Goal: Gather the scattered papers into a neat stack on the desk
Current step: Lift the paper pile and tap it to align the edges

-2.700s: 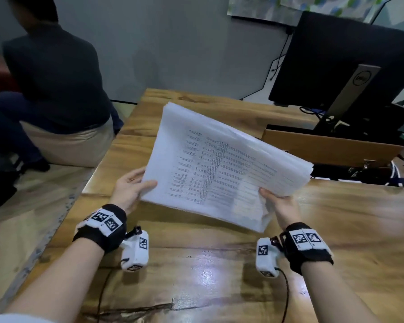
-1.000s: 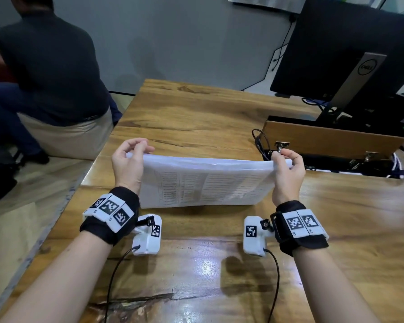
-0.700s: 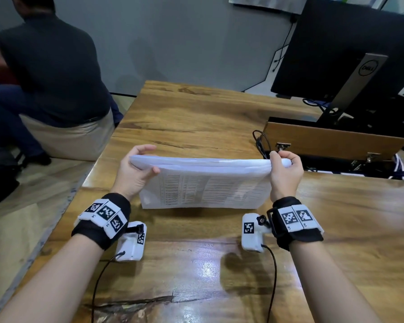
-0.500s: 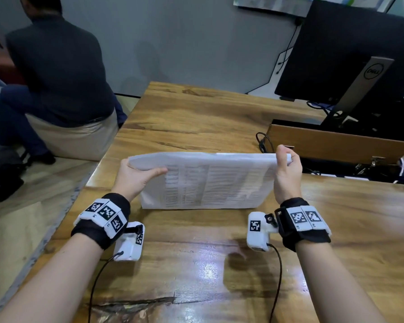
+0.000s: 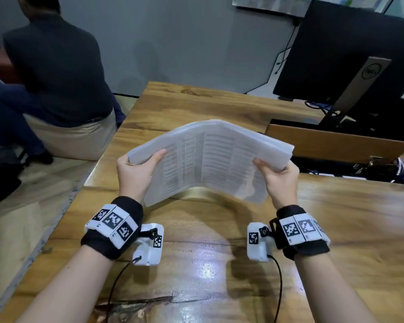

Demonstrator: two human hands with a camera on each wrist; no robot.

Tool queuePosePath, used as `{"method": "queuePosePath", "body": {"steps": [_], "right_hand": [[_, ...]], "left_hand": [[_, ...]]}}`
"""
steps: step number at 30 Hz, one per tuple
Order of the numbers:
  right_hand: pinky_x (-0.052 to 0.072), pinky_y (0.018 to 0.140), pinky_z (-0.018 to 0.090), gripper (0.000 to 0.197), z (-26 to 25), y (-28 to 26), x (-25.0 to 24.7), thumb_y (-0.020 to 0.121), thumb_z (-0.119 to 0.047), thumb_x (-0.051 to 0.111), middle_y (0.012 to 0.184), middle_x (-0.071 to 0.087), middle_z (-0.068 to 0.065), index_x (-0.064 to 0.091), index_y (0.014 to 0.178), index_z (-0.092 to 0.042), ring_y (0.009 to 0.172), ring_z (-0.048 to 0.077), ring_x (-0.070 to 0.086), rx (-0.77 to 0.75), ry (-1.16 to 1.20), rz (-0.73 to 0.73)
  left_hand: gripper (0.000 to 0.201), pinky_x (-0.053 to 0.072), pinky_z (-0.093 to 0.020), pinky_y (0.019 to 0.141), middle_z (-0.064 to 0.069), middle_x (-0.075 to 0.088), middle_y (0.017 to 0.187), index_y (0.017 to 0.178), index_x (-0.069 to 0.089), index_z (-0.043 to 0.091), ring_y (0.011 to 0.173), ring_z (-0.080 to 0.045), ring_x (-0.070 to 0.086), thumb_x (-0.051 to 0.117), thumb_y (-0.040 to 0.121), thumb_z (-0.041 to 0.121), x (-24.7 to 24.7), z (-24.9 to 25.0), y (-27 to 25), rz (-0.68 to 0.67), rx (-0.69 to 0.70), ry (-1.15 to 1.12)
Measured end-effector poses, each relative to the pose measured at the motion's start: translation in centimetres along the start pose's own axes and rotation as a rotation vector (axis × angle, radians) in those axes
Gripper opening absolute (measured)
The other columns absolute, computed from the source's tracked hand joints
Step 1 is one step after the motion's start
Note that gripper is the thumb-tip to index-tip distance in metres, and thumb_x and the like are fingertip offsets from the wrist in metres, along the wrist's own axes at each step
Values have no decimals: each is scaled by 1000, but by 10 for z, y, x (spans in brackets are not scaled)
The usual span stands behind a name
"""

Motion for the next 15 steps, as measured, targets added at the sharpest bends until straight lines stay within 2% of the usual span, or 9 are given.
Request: {"method": "queuePosePath", "body": {"steps": [3,7,9,11,13,15], "right_hand": [[53,58,10,29,15,-13,-7,74,-1,74,86,66,-5,64,100,-6,66,-11,65,92,13,4],[52,55,13,21,18,-14,-18,73,-2,75,80,69,-2,67,92,-4,64,-4,68,162,59,-6],[52,56,14,16,14,-11,-17,74,-7,75,72,72,-7,69,88,-4,65,-1,69,166,63,-17],[49,53,10,7,11,-9,-15,79,-15,71,62,71,-11,68,78,-9,59,-4,65,169,70,-13],[43,49,5,24,6,-8,-11,83,-28,65,58,62,-10,60,65,-13,50,-7,57,171,70,21],[39,46,5,31,2,-6,-7,85,-31,63,59,53,-5,54,61,-14,45,-5,52,197,68,75]], "left_hand": [[21,50,-9,67,22,73,69,78,69,28,69,10,65,78,71,11,-10,-9,-3,-140,4,108],[24,48,-4,63,28,71,66,82,69,27,67,12,64,78,70,9,-16,-9,1,-215,-30,135],[20,46,-3,60,27,71,65,81,69,26,65,13,63,78,71,11,-13,-3,3,-237,-30,145],[14,45,-3,58,26,71,63,78,69,24,63,12,63,77,72,13,-9,1,5,-241,-25,140],[8,44,-3,58,25,70,60,76,69,21,61,12,62,74,76,15,-6,5,6,-214,-12,118],[6,44,-3,60,24,70,59,74,70,18,62,12,62,69,81,18,-5,7,8,-164,1,99]]}}
Point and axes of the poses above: each hand's wrist, its own y-axis towards the middle knuckle, its own x-axis out of the palm, z = x × y, the point moved 2 cm from there along y, towards the middle knuckle
